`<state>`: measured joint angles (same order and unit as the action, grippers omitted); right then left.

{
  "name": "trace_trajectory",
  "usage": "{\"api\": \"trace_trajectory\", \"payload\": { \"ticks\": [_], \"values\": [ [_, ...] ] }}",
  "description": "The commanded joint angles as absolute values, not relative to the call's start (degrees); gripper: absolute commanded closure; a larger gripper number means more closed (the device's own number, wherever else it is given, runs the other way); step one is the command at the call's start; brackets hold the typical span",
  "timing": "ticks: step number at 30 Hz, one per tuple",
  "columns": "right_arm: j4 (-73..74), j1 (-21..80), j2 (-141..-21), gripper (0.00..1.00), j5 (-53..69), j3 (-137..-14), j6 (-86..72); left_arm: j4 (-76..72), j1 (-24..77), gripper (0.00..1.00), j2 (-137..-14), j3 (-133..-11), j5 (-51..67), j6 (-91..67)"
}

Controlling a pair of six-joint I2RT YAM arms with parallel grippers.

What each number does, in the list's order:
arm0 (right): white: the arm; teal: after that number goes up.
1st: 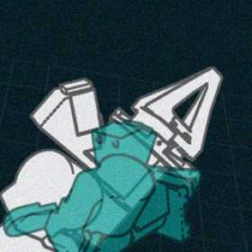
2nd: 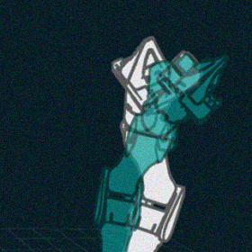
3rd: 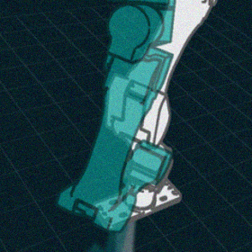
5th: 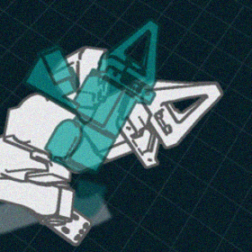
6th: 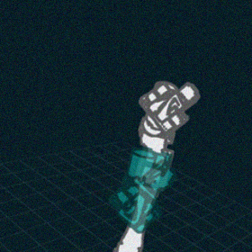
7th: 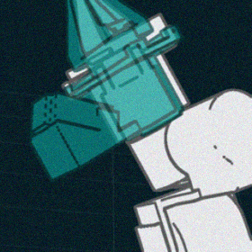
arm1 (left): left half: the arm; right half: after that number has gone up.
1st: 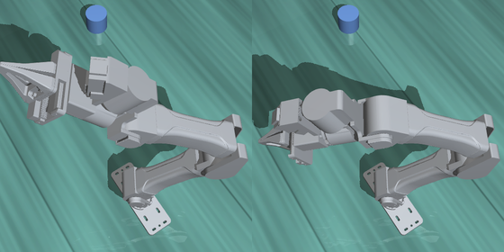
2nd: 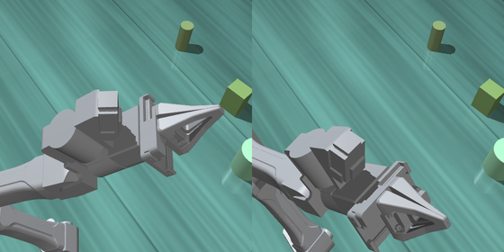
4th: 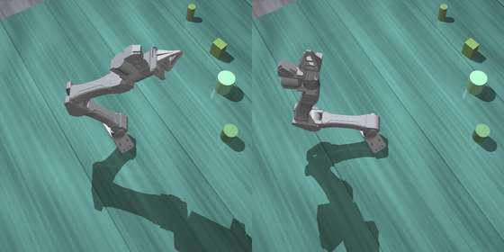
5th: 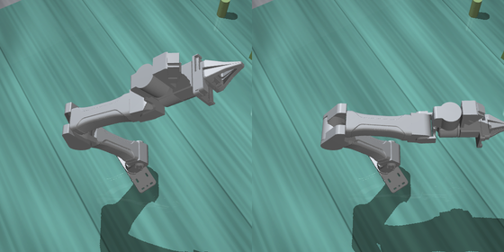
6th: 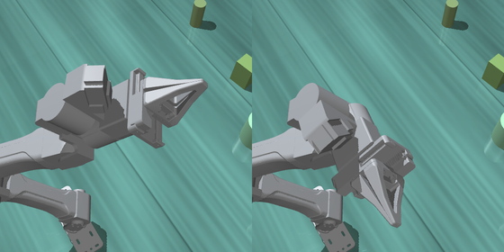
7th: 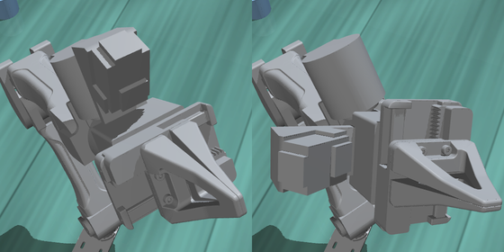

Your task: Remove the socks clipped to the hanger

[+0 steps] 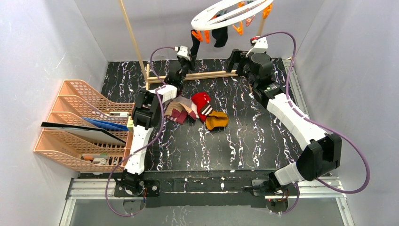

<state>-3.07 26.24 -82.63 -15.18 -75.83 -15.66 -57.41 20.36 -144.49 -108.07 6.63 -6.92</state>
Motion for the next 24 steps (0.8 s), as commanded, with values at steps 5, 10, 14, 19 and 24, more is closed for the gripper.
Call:
{"api": "trace_trajectory", "payload": {
  "ticks": [5, 10, 14, 19, 24],
  "values": [
    [-5.6, 27.6, -81.4, 0.01, -15.0, -75.9, -15.9, -64.0, 20.5, 1.0, -114.0, -77.0, 0.8, -0.3],
    [-7.7, 31.0, -79.3, 0.01, -16.2, -74.3, -16.3, -64.3, 21.7, 1.0, -100.3, -62.8, -2.2, 1.8],
    [-9.8, 34.7, -76.8, 0.01, -18.2, -72.1, -15.4, -63.8, 23.6, 1.0, -90.9, -54.3, -4.2, 4.4],
    [-12.3, 39.9, -73.4, 0.01, -20.4, -69.9, -13.9, -60.2, 26.2, 1.0, -79.8, -45.8, -5.2, 5.6],
    [-13.6, 45.1, -71.8, 0.01, -23.5, -69.8, -11.8, -53.2, 30.1, 1.0, -72.2, -42.0, -6.0, 8.2]
  ]
}}
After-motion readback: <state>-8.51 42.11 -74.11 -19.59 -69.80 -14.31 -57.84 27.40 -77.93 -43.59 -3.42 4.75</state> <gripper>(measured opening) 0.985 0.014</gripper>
